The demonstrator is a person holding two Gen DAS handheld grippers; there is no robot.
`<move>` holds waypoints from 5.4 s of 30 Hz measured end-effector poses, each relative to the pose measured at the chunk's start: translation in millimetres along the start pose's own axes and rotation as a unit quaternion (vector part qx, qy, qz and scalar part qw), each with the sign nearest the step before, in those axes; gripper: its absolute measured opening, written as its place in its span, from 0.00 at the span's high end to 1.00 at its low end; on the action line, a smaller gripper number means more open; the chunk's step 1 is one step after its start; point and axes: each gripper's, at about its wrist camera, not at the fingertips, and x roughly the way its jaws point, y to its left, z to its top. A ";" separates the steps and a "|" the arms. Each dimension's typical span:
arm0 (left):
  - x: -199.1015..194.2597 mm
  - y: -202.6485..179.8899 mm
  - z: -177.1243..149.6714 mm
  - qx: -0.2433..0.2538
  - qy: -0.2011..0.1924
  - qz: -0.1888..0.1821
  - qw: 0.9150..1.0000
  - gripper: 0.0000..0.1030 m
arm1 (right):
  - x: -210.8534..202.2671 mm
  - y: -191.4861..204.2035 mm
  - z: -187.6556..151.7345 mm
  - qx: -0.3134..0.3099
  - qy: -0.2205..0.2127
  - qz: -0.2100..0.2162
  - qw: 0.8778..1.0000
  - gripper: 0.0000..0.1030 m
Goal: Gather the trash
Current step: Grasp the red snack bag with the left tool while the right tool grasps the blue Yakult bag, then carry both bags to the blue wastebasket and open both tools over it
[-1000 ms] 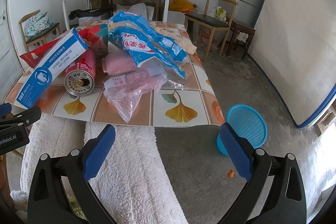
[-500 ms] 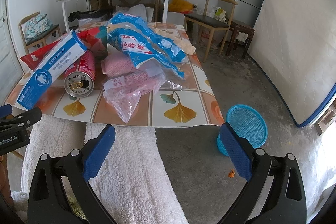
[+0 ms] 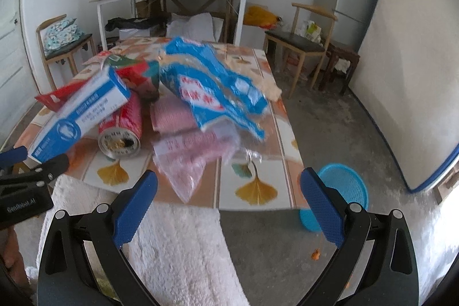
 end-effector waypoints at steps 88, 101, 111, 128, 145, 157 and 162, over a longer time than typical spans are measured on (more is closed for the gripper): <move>126.1 148.4 80.4 -0.337 0.022 -0.533 0.776 1.00 | 151.3 -13.6 129.7 0.063 0.082 0.205 0.973 0.27; 100.1 157.3 86.4 -0.294 -0.017 -0.525 0.798 1.00 | 150.7 -10.5 125.8 0.038 0.077 0.177 0.980 0.91; 38.4 176.8 97.5 -0.265 -0.080 -0.507 0.816 1.00 | 97.0 -34.5 143.1 0.058 0.003 0.184 0.981 0.95; -38.0 135.7 119.5 -0.188 -0.115 -0.491 0.843 1.00 | 6.4 -124.3 144.8 0.148 -0.130 0.244 0.949 0.95; 17.2 -111.5 151.2 -0.002 0.055 -0.546 0.836 1.00 | 2.8 -313.6 -18.2 0.375 -0.101 0.124 0.913 0.95; 116.8 -370.4 126.1 0.181 0.210 -0.433 0.858 1.00 | 96.1 -413.0 -107.9 0.484 -0.036 0.030 0.874 0.96; 170.5 -457.7 97.8 0.243 0.247 -0.380 0.858 0.99 | 164.3 -442.7 -124.4 0.499 0.007 0.009 0.866 0.96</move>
